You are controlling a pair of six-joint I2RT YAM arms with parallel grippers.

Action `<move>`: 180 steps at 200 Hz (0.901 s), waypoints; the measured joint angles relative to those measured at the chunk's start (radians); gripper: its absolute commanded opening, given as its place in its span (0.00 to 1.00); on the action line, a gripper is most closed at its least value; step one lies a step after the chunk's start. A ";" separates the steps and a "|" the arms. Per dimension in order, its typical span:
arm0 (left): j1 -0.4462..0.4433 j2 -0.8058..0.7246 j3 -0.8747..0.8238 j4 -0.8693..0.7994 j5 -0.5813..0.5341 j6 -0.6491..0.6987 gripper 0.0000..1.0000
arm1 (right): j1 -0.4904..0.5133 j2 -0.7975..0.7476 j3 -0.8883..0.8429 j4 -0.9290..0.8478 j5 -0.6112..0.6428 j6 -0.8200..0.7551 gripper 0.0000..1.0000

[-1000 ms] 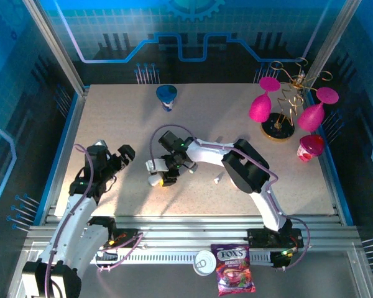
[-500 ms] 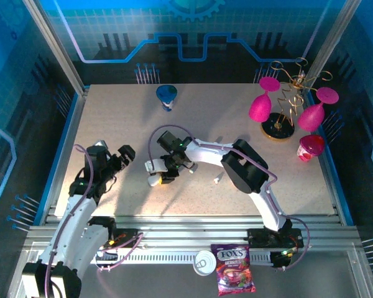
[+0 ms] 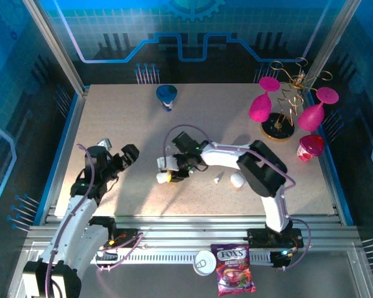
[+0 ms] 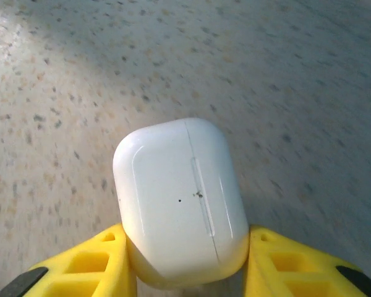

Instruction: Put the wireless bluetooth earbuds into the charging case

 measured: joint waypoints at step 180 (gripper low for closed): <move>-0.428 0.470 0.063 0.713 0.277 0.004 0.67 | -0.156 -0.511 -0.277 0.227 0.021 0.115 0.36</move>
